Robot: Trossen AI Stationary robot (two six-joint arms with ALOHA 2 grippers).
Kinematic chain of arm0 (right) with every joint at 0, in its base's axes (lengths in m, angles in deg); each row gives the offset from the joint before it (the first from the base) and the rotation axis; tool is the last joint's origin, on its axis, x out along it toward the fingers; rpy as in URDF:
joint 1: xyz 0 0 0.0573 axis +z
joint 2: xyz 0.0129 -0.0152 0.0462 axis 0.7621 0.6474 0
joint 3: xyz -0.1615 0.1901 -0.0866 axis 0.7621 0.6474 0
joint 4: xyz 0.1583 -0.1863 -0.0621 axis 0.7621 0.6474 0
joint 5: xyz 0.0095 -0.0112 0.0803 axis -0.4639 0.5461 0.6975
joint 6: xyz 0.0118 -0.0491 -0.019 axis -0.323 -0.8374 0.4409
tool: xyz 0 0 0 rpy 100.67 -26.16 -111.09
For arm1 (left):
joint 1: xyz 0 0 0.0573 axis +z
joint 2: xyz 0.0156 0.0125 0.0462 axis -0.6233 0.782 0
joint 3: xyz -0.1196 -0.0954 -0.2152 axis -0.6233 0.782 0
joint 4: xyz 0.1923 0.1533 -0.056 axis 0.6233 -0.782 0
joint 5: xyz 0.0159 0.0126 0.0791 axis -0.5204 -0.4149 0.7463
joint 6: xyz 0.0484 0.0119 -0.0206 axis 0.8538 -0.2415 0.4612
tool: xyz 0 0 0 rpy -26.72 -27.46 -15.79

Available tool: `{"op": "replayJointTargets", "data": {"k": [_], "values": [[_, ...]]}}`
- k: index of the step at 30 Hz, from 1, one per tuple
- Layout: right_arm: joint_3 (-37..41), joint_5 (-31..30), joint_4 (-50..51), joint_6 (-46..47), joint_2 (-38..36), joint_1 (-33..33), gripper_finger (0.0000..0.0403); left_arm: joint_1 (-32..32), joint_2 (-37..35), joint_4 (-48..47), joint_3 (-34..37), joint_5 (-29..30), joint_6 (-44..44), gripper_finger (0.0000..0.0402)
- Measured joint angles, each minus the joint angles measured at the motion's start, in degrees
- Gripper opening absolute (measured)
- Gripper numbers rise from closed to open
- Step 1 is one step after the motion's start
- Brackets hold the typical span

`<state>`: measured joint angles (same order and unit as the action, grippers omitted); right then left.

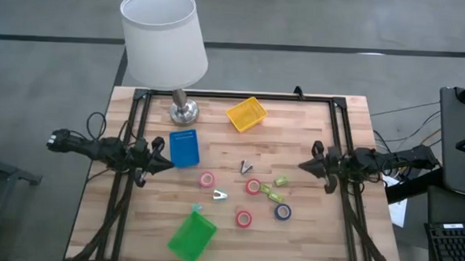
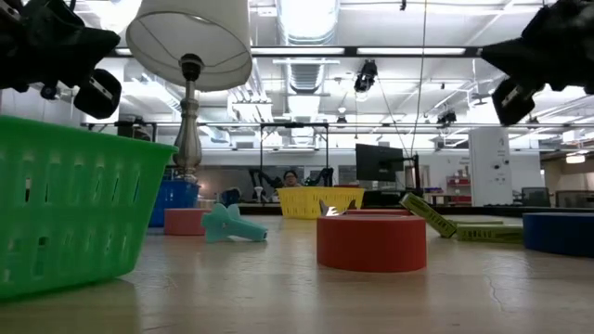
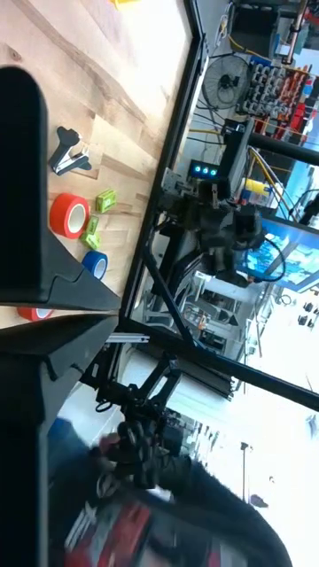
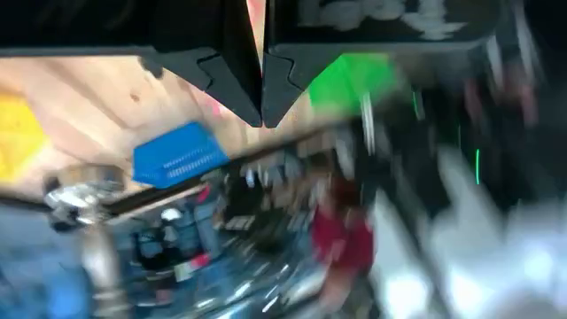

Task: Pick and place Stapler, Stapler remover, tape
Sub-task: Put the blue tape into the yellow bin

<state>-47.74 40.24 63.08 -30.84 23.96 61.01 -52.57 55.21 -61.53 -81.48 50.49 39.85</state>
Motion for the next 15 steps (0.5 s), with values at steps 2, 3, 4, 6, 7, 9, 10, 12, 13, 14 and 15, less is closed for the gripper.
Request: {"op": "replayJointTargets", "data": {"k": [2,3,4,6,7,9,10,12,13,14,15], "values": [[-0.05,-9.72,-0.29,15.49,0.16,-0.04,0.0008,0.01,0.00,0.93,0.00,1.04,1.44,0.0019],[-0.03,-13.51,-0.05,22.92,0.19,-0.07,0.0008,-0.02,0.11,3.08,0.00,3.16,1.57,0.0019],[-0.01,-16.15,-0.07,28.97,0.39,-0.07,0.0008,-0.06,0.30,6.52,0.00,6.55,1.23,0.0019],[-0.01,-18.55,-0.98,33.23,0.96,-0.07,0.0008,-0.03,0.43,16.77,0.02,15.17,-3.31,0.0019],[-0.01,-18.53,-2.05,34.22,1.26,-0.07,0.0008,-0.03,0.50,22.22,0.02,19.75,-6.54,0.0020],[-0.01,-18.34,-4.04,39.25,2.15,-0.06,0.0008,0.03,0.51,30.95,0.04,28.30,-11.26,0.0021],[-0.01,-18.34,-5.07,41.38,2.71,-0.20,0.0008,0.01,0.52,35.03,0.04,32.13,-12.11,0.0021],[-0.01,-17.96,-7.51,43.07,3.74,-0.30,0.0009,0.01,0.52,42.09,0.04,39.29,-11.62,0.0019],[-0.01,-17.34,-8.30,43.37,4.35,-0.32,0.0009,0.03,0.52,45.09,0.04,42.85,-9.70,0.0019],[-0.08,-16.55,-8.38,43.65,5.08,-0.31,0.0011,0.01,0.52,47.68,0.04,46.55,-6.97,0.0018],[-0.27,-15.24,-7.62,43.92,5.83,-0.33,0.0014,0.03,0.55,49.22,0.04,49.90,-4.96,0.0019]]}}
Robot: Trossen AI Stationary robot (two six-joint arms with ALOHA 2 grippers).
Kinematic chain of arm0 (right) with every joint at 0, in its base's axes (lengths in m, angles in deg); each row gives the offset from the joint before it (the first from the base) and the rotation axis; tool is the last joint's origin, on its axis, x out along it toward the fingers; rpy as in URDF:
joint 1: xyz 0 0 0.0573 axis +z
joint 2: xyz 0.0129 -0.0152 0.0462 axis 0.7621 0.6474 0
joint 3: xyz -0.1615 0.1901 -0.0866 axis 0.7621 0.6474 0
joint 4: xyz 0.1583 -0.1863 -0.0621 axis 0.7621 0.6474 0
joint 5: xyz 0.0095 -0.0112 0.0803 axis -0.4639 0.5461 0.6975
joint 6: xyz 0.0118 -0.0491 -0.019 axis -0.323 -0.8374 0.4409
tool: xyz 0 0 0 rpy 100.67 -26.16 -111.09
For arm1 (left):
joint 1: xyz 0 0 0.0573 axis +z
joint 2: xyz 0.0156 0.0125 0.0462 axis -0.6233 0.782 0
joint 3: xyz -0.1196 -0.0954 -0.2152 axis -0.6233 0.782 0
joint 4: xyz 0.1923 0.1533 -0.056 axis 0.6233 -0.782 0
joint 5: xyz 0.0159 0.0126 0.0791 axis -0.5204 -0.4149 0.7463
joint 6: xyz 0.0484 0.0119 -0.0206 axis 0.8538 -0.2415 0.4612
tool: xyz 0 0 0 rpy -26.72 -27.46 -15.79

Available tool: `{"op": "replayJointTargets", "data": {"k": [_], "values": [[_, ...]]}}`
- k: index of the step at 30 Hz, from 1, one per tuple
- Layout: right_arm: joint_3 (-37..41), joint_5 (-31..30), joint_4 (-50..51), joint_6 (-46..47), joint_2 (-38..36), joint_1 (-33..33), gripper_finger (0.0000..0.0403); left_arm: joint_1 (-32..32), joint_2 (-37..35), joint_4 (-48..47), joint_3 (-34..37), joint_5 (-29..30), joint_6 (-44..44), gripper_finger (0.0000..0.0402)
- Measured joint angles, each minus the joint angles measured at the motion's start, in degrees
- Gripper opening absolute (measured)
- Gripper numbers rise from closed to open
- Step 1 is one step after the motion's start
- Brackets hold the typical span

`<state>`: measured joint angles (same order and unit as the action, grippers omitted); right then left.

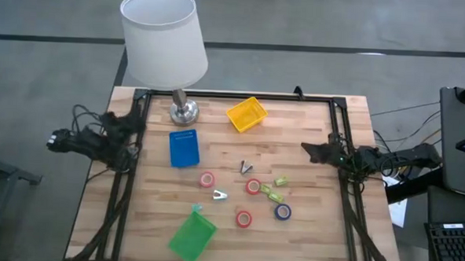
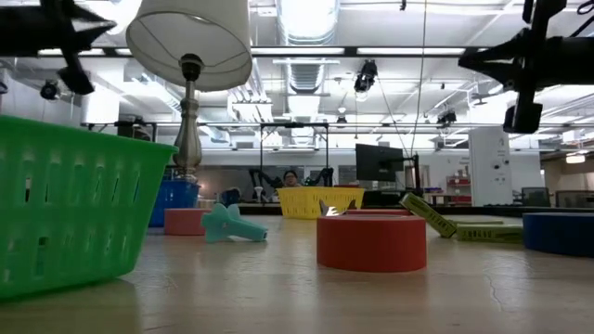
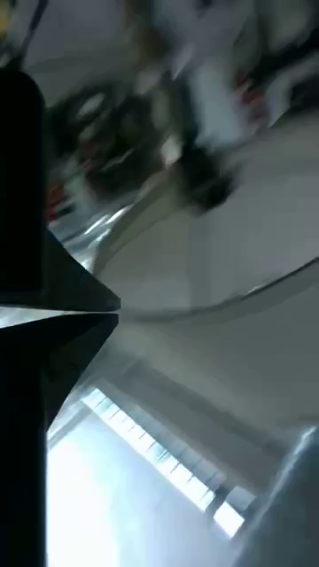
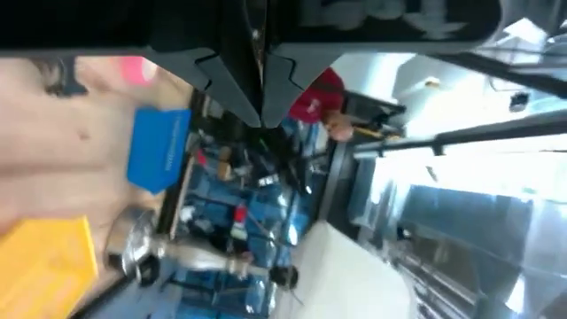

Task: Pick and place Stapler, Stapler remover, tape
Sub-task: Put the blue tape into the yellow bin

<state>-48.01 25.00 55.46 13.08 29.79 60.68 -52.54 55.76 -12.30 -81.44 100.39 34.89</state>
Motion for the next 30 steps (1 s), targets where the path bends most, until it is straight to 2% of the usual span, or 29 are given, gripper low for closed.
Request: {"op": "replayJointTargets", "data": {"k": [2,7,9,14,18,21,24,28,30], "values": [[-0.71,4.21,3.43,0.16,2.18,0.00,0.0026,-0.02,0.02,0.48,0.00,3.85,-0.23,0.0020],[-5.47,17.54,11.80,2.42,10.06,0.00,0.0082,0.00,1.63,0.02,-0.02,3.77,-6.40,0.0019],[-8.28,20.97,16.34,1.36,13.29,0.00,0.0108,0.00,3.15,-0.81,-0.17,4.28,-8.43,0.0018],[-16.34,30.26,30.00,-5.87,20.30,0.08,0.0150,0.00,5.92,-1.32,-1.11,12.46,-11.21,0.0019],[-22.45,33.75,42.33,-10.45,27.28,0.68,0.0156,0.00,5.95,-1.11,-1.14,12.93,-11.71,0.0021],[-26.27,34.83,45.12,-12.53,33.48,1.53,0.0154,0.03,6.07,-1.12,-1.16,13.07,-12.30,0.0020],[-29.77,35.00,45.46,-10.54,40.51,2.84,0.0153,0.02,6.13,-1.16,-1.16,6.22,-13.97,0.0018],[-34.97,35.08,49.12,-10.87,50.42,5.01,0.0153,0.00,6.87,-3.34,-1.20,-9.63,-19.13,0.0020],[-37.09,35.34,49.89,-12.12,55.62,6.19,0.0153,0.00,7.71,-5.18,-1.20,-15.31,-24.09,0.0021]]}}
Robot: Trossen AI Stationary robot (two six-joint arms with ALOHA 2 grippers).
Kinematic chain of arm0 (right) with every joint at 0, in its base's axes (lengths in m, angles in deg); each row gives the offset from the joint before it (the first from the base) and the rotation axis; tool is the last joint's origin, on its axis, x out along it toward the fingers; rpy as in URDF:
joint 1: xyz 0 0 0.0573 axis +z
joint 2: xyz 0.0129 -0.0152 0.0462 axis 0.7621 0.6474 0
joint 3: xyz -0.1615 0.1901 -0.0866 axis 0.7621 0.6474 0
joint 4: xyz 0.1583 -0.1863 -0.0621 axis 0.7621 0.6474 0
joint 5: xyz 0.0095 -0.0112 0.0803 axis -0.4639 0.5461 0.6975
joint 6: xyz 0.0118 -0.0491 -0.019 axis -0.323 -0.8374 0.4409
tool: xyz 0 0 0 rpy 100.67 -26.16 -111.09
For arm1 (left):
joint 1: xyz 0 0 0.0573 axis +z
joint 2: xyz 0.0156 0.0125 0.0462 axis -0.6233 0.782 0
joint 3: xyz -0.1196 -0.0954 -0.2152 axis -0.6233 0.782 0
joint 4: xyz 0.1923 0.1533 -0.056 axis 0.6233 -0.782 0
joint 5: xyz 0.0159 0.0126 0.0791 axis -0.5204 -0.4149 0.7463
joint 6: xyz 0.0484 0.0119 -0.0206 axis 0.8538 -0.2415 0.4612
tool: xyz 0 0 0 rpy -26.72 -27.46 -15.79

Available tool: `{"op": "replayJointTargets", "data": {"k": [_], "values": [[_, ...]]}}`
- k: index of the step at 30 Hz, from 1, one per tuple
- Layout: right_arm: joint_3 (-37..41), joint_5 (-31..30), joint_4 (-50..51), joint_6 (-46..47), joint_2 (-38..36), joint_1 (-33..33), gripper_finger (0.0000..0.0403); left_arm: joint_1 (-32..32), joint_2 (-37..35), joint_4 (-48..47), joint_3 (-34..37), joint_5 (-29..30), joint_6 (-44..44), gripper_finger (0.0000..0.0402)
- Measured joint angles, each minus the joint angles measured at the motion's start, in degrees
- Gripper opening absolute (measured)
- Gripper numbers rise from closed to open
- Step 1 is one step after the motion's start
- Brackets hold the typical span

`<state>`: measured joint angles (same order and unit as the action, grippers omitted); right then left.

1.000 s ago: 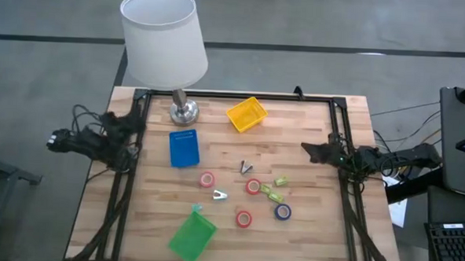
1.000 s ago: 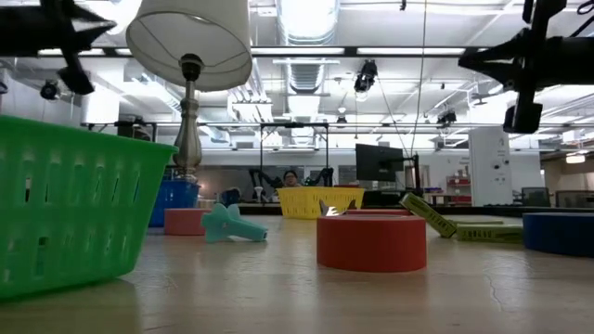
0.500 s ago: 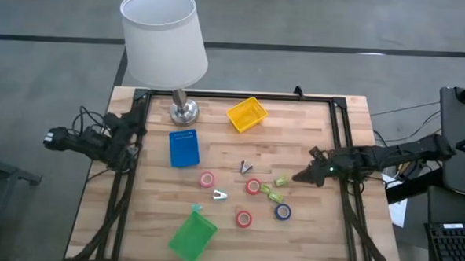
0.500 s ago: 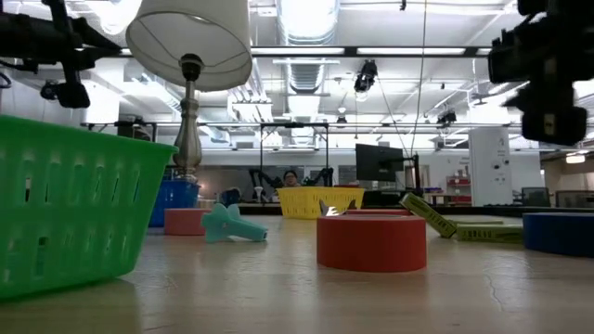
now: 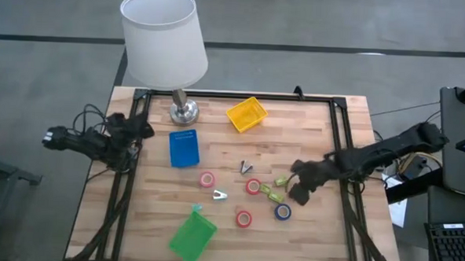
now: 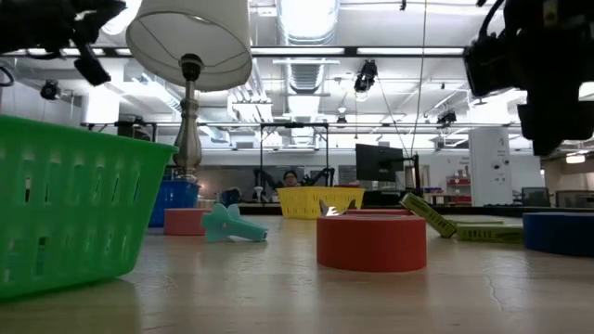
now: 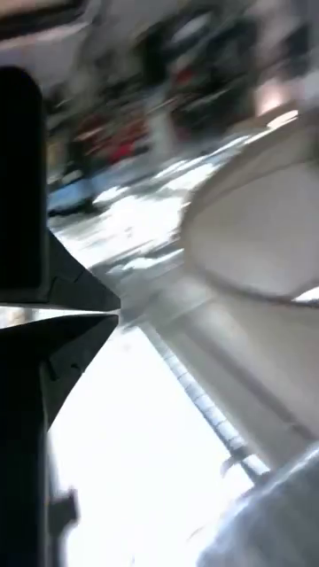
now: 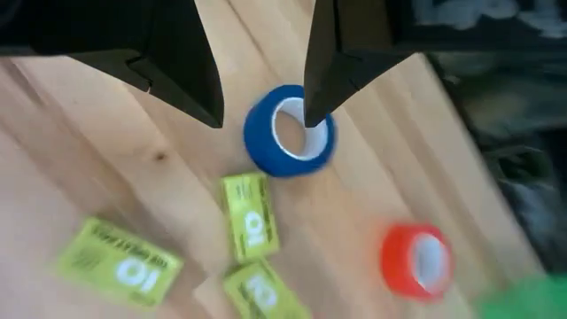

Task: Pick and place Stapler, Stapler remover, tape
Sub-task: Put the blue tape into the yellow bin

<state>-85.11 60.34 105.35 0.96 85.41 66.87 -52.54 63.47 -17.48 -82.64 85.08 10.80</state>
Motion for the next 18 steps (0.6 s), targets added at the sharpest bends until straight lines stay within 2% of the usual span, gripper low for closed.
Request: {"op": "replayJointTargets", "data": {"k": [5,10,18], "values": [[-5.32,3.44,0.09,-2.79,12.98,2.27,0.0153,-0.02,3.10,-7.03,-0.02,-10.06,-13.20,0.0019],[-9.21,3.39,0.22,-1.94,21.42,4.02,0.0153,-0.02,6.47,-11.57,-0.80,-13.87,-22.26,0.0019],[-12.92,0.26,6.26,-2.61,25.70,5.13,0.0153,-0.02,12.59,-17.90,-5.44,-15.48,-23.01,0.0034]]}}
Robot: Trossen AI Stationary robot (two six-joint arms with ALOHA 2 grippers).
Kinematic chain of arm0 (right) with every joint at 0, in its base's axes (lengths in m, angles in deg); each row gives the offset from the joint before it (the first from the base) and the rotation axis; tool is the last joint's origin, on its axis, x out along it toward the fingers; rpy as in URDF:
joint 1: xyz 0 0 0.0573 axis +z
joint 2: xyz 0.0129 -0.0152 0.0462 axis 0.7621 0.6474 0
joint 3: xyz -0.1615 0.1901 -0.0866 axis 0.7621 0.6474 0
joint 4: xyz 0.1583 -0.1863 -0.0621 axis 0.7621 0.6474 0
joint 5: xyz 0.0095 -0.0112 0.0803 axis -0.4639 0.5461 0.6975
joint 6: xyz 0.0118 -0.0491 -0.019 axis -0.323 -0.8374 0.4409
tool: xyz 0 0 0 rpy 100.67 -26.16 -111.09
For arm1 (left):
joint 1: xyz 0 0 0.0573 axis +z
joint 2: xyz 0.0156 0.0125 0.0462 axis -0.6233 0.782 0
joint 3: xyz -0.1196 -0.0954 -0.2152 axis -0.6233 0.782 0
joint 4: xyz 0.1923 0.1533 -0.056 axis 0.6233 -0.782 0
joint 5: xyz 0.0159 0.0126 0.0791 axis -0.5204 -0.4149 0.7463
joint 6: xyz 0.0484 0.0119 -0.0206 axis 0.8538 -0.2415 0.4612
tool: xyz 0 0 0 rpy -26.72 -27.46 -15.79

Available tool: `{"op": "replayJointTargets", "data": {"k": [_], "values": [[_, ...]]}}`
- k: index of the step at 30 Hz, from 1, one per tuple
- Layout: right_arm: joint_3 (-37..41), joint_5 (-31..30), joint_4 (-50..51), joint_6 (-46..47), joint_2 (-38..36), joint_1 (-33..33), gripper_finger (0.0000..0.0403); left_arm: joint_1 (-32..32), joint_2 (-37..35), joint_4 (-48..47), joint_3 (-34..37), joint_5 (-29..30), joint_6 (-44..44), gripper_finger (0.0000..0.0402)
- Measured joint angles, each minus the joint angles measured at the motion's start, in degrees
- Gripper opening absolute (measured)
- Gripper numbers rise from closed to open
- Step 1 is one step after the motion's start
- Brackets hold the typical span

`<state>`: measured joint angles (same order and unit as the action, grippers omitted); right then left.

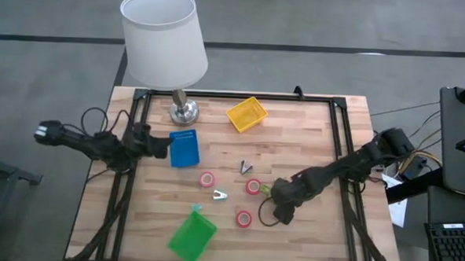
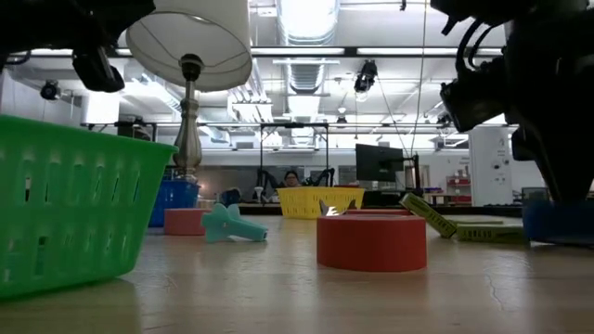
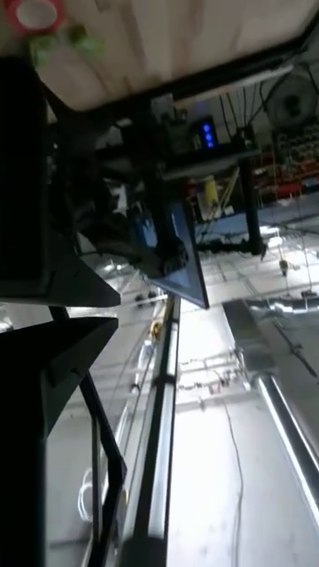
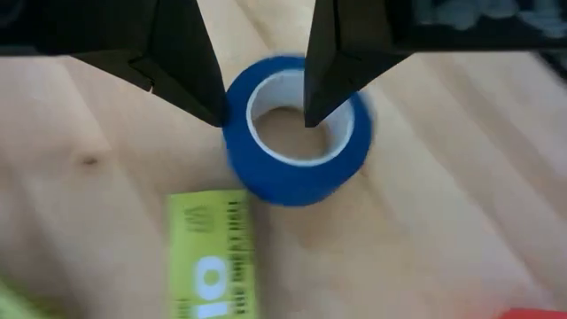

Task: Pick and place Stapler, Stapler remover, tape
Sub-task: Put the blue tape into the yellow bin

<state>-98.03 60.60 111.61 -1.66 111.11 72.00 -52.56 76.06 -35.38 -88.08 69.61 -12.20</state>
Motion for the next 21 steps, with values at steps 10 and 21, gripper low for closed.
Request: {"op": "replayJointTargets", "data": {"k": [10,21], "values": [[0.14,-5.40,1.80,1.42,-2.19,0.85,0.0150,0.06,5.56,-0.93,-2.66,0.07,1.47,0.0033],[1.77,-5.33,3.01,1.97,-0.85,0.79,0.0148,0.11,6.52,-0.79,-2.94,0.94,2.50,0.0032]]}}
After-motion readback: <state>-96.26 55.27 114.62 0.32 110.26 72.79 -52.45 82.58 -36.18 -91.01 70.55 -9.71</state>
